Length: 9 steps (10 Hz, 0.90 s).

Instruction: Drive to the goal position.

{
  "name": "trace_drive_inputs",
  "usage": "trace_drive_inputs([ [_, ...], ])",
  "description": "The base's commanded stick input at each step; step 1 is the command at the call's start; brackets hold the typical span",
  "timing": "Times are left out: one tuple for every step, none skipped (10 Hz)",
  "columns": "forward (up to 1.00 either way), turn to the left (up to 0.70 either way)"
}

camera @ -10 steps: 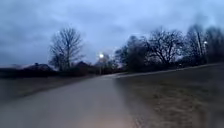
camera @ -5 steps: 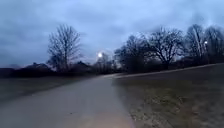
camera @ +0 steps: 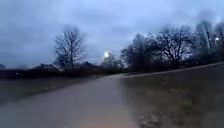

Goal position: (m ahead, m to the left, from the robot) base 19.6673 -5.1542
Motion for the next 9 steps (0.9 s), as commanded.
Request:
trace_drive_inputs([
  [1.0, 0.04],
  [1.0, 0.04],
  [1.0, 0.06],
  [1.0, 0.24],
  [1.0, 0.43],
  [1.0, 0.32],
  [1.0, 0.18],
  [1.0, 0.05],
  [1.0, 0.04],
])
